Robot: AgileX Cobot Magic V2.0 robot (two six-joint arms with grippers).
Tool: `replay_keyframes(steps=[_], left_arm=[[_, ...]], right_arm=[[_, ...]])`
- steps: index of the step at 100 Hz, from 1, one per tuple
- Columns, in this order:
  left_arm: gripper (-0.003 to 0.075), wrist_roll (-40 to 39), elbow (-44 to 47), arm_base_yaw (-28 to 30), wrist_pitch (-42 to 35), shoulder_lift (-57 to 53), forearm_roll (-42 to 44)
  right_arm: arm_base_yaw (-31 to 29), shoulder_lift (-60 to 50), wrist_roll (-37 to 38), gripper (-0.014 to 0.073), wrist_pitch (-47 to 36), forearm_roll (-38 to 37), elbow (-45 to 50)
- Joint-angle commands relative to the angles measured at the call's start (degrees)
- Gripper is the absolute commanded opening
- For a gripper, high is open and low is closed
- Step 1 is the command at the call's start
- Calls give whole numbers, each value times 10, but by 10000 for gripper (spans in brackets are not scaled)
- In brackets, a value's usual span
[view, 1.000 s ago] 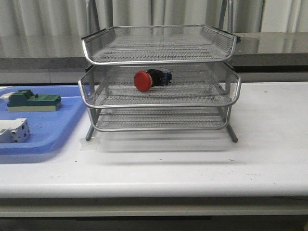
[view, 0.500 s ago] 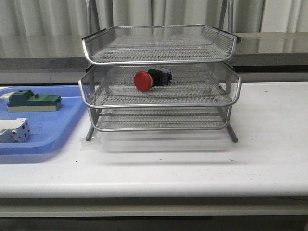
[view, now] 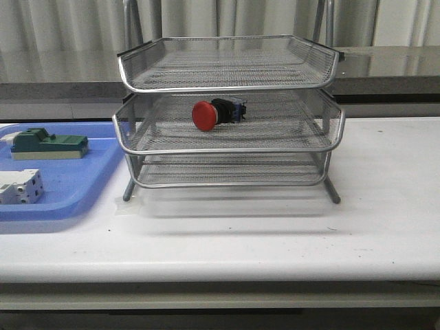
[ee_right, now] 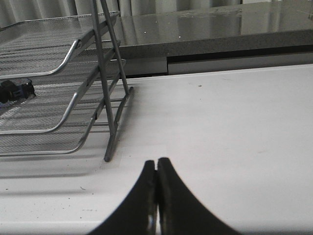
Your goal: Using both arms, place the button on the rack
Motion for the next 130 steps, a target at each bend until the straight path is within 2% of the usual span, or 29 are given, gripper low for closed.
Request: replay_keyframes(steps=[1, 24, 52, 130], left_arm=[[-20, -21, 4, 1, -56, -22, 10], [-20, -78, 55, 1, -61, -91, 43], [-20, -82, 97, 1, -130, -90, 43], [-20, -82, 98, 1, -135, -90, 39]], right_arm=[[-3, -12, -6, -60, -47, -1, -10], [-3, -12, -6, -60, -47, -1, -10], [-3, -12, -6, -60, -47, -1, -10], [-3, -12, -6, -60, -47, -1, -10]])
